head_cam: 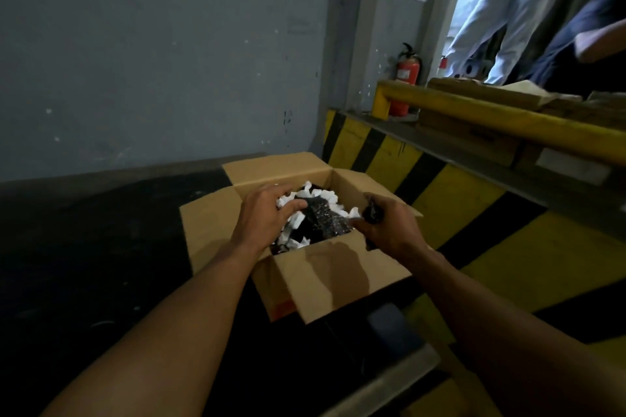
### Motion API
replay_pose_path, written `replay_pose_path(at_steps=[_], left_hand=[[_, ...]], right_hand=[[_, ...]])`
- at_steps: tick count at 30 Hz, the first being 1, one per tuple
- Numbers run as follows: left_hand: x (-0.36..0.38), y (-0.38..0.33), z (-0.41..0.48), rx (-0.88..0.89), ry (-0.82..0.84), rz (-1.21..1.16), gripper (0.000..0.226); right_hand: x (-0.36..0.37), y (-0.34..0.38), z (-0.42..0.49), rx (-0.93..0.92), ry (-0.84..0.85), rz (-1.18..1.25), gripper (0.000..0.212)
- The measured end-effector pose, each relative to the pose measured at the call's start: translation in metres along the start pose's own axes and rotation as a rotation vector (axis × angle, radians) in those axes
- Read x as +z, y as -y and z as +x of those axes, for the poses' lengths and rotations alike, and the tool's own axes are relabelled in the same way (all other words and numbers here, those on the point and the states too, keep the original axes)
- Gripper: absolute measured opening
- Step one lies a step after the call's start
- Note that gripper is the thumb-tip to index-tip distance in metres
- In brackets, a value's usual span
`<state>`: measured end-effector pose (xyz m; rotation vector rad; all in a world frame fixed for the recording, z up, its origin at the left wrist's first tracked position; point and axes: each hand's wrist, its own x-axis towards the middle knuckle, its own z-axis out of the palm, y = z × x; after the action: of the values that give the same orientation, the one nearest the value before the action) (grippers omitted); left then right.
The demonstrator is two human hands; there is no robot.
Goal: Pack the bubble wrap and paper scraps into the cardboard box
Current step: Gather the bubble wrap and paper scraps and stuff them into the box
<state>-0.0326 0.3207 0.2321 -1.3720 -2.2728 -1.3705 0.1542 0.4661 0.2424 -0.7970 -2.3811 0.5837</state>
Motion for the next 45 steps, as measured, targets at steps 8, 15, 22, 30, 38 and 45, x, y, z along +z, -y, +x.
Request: replay_pose_path(at_steps=[8, 15, 22, 30, 38, 45], left_hand=[[0.038, 0.023, 0.058, -0.093, -0.018, 0.137, 0.043], [0.084, 0.084, 0.136, -0.181, 0.016, 0.216, 0.044], [0.135, 0.123, 0.159, -0.283, 0.037, 0.218, 0.033], [0.163, 0.147, 0.151, -0.357, 0.186, 0.327, 0.038], [0.163, 0.151, 0.151, -0.433, 0.204, 0.345, 0.031], [0.159, 0.145, 0.142, -0.413, 0.251, 0.423, 0.048]], right_hand=[[0.033, -0.042, 0.099, -0.105, 0.061, 0.044, 0.033], [0.09, -0.066, 0.198, -0.155, 0.038, 0.034, 0.038], [0.157, -0.096, 0.255, -0.173, 0.091, -0.044, 0.034], [0.185, -0.109, 0.263, -0.063, 0.386, 0.039, 0.047], [0.184, -0.121, 0.272, -0.043, 0.392, 0.042, 0.041], [0.174, -0.125, 0.27, -0.083, 0.288, 0.081, 0.036]])
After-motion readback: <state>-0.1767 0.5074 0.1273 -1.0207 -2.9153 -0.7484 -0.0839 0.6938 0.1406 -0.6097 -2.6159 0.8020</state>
